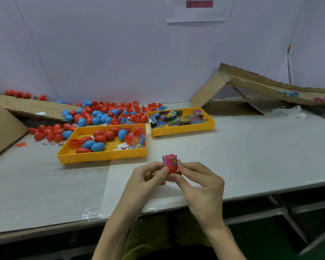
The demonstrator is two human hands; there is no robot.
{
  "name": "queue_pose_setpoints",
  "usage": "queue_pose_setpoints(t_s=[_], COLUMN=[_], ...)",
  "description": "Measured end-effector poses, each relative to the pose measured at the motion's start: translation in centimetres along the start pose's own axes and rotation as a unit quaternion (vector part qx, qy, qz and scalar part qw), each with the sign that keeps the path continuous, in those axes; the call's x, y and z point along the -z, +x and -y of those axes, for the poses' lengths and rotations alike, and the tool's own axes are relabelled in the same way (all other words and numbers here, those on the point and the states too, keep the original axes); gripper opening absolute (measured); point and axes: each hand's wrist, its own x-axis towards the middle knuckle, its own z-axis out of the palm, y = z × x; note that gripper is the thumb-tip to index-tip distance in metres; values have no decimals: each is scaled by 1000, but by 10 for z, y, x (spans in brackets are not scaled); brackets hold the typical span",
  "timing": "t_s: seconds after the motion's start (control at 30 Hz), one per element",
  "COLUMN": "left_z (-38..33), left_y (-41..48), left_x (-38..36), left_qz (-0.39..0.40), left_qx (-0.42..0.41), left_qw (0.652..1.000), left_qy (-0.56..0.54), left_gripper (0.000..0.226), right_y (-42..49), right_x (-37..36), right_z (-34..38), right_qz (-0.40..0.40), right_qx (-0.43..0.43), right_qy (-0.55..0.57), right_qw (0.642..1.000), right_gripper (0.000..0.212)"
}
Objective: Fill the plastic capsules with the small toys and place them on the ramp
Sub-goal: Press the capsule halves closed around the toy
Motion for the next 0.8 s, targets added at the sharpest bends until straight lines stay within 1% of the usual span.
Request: queue_pose_setpoints(t_s=[0.1, 0.23, 0.3, 0.43, 0.7, 0.8], left_z=[-2, -3, -3, -5, -2, -2], left_y=[0, 0, -1, -1, -1, 0], left_x=[-2, -3, -1, -1, 1, 1], left_qz=[10, 28, 41, 42, 55, 60], left_qx=[-7, -21, -17, -13, -18, -14], left_qw=[1000, 999, 999, 999, 998, 998], left_qy=[-2, 13, 3, -6, 13, 22], left_gripper=[34, 40, 37, 26, 36, 36], right_y=[0, 3, 5, 3, -1, -1], right_x=[0, 0, 1, 0, 1, 0], right_z=[2, 6, 8, 6, 0, 0], right_qz=[-8, 23, 32, 20, 9, 4], right_qx=[8, 14, 6, 6, 16, 12], right_qy=[-2, -22, -19, 3, -22, -23], right_qw=[1000, 999, 999, 1000, 1000, 1000], right_gripper=[39, 44, 46, 41, 36, 35])
